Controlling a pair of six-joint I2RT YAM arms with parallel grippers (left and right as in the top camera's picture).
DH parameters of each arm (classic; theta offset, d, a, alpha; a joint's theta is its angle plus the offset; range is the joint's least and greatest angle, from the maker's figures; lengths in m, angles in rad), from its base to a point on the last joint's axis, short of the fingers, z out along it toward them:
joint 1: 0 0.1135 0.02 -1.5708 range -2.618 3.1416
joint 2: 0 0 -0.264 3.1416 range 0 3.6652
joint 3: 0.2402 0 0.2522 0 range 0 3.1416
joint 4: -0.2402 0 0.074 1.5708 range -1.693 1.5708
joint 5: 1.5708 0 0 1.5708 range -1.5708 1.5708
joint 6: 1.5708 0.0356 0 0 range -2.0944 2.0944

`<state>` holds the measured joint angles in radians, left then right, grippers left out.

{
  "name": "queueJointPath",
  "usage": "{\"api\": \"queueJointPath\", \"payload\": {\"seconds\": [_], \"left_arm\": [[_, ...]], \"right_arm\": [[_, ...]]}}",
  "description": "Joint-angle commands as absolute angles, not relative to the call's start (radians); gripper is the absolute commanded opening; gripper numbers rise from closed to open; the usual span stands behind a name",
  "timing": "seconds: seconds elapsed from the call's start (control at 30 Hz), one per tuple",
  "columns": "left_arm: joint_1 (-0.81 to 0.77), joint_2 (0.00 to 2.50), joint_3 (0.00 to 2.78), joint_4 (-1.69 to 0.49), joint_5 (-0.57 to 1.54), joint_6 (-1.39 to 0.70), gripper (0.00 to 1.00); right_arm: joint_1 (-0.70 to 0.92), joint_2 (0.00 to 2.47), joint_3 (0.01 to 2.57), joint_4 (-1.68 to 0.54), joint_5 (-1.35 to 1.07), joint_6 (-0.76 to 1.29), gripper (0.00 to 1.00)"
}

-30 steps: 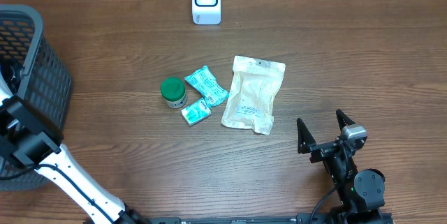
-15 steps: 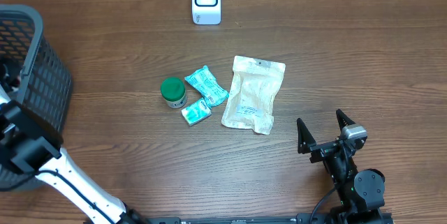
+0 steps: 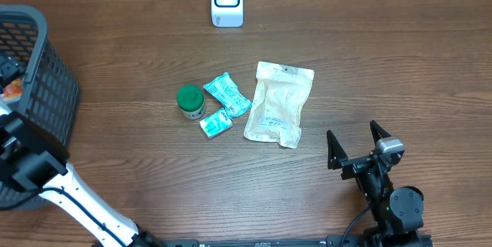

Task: Scan the item barcode
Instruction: 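Reach the left gripper into the basket toward the orange Kleenex packet, then grasp the orange Kleenex packet with the left gripper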

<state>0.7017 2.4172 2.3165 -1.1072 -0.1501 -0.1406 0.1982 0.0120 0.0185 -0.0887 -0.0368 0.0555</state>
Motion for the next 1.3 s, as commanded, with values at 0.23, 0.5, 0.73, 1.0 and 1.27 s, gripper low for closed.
{"api": "queueJointPath", "payload": {"seconds": [0.23, 0.5, 0.73, 1.0, 1.27], "left_arm": [[0.706, 2.560, 2.317, -1.080, -0.141, -0.063, 0.71], [0.706, 2.604, 2.317, -1.088, -0.141, -0.057, 0.17], [0.706, 2.592, 2.320, -1.141, -0.141, -0.060, 0.04], [0.706, 2.491, 2.321, -1.256, -0.138, -0.121, 0.04], [0.706, 2.424, 2.321, -1.362, -0.121, -0.143, 0.04]], "right_arm": [[0.202, 0.003, 0.008, -0.081, -0.038, 0.055, 1.00], [0.202, 0.003, 0.008, -0.081, -0.038, 0.055, 1.00], [0.202, 0.003, 0.008, -0.081, -0.038, 0.055, 1.00], [0.202, 0.003, 0.008, -0.081, -0.038, 0.055, 1.00], [0.202, 0.003, 0.008, -0.081, -0.038, 0.055, 1.00]]}}
